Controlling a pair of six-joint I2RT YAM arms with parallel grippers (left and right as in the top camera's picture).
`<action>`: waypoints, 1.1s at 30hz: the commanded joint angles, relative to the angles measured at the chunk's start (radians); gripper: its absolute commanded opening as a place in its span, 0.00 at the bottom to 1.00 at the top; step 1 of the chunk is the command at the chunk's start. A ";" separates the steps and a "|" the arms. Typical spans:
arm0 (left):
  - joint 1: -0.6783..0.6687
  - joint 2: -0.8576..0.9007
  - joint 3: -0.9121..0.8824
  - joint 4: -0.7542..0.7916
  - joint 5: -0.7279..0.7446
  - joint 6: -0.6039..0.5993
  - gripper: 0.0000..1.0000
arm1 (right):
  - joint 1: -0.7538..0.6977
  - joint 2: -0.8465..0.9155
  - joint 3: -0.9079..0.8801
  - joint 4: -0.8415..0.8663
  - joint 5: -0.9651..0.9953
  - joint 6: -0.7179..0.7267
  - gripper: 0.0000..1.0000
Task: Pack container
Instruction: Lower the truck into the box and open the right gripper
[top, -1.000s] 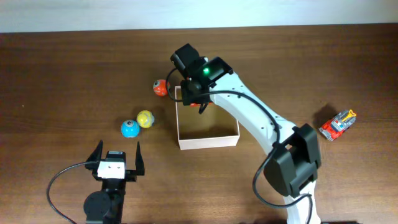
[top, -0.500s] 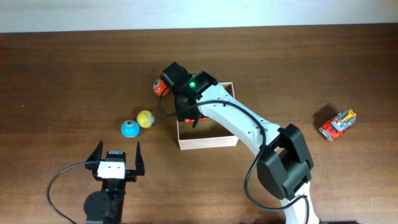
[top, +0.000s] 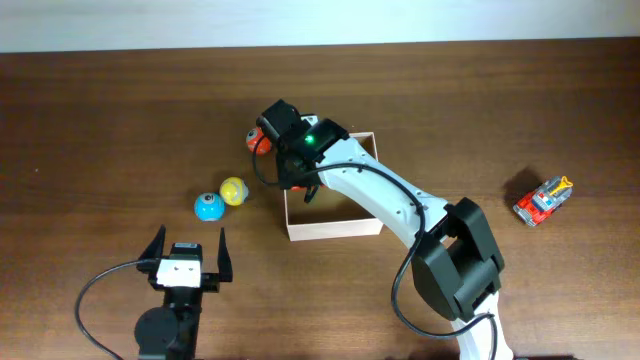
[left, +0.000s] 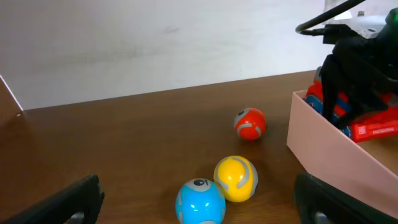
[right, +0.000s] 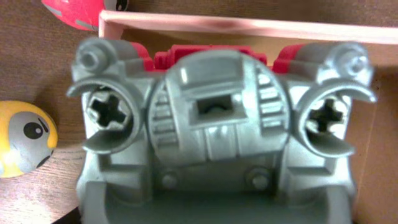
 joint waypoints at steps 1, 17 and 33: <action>0.006 -0.008 -0.004 -0.002 0.011 0.016 0.99 | -0.002 0.002 -0.005 0.009 0.029 0.001 0.54; 0.006 -0.008 -0.004 -0.002 0.011 0.016 0.99 | -0.002 0.003 -0.005 0.013 0.054 0.001 0.65; 0.006 -0.008 -0.004 -0.002 0.011 0.016 0.99 | -0.002 0.003 -0.006 0.016 0.054 -0.003 0.76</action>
